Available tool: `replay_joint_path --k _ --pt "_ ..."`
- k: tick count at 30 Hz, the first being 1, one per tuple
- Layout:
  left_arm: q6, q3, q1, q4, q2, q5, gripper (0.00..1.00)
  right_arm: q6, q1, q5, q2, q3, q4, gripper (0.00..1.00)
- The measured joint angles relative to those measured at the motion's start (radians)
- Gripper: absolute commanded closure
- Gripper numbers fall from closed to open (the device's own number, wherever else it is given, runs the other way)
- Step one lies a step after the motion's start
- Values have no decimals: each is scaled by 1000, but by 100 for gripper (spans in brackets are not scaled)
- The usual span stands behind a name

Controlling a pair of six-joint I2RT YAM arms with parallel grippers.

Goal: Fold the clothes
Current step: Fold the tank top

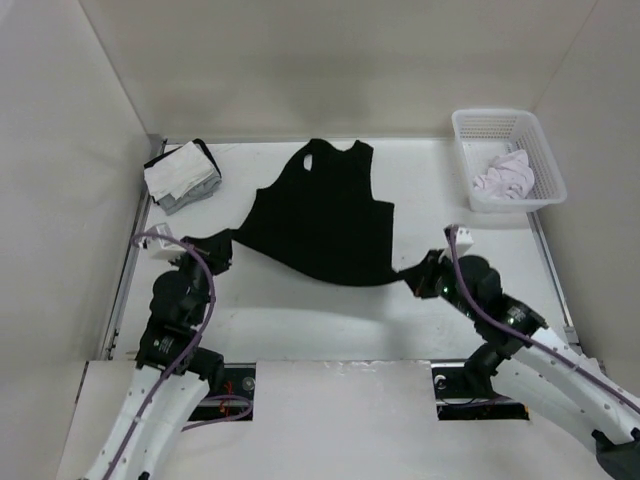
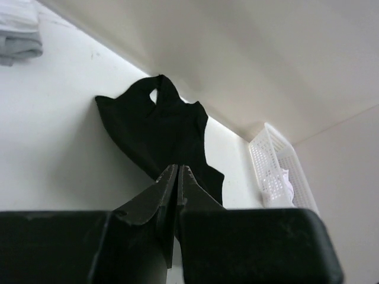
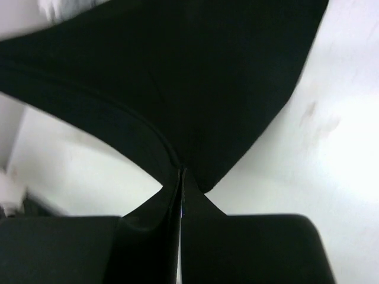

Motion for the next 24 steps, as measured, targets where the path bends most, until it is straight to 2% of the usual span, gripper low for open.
replay_joint_path --k 4,8,11,13,15,17,21,24 --pt "-39 -33 -23 -209 -214 -18 99 126 169 48 -137 -175 -61 100" --pt "-83 -37 -31 -423 -373 -50 99 249 367 125 -218 -213 -132 100" --pt "-105 -36 -32 -489 -389 -74 99 299 494 193 -205 -188 -155 99" --pt "-113 -36 -29 -494 -352 -85 99 296 507 222 -132 -138 -160 99" --pt "-118 -37 -19 -458 -279 -100 99 255 454 227 -24 -65 -141 99" --pt "-121 -35 -2 -377 -165 -113 98 196 346 208 90 13 -91 99" --pt "-120 6 36 -151 180 -126 98 87 47 97 344 169 65 99" --pt "-119 106 61 22 478 -130 98 43 -127 6 536 298 159 99"
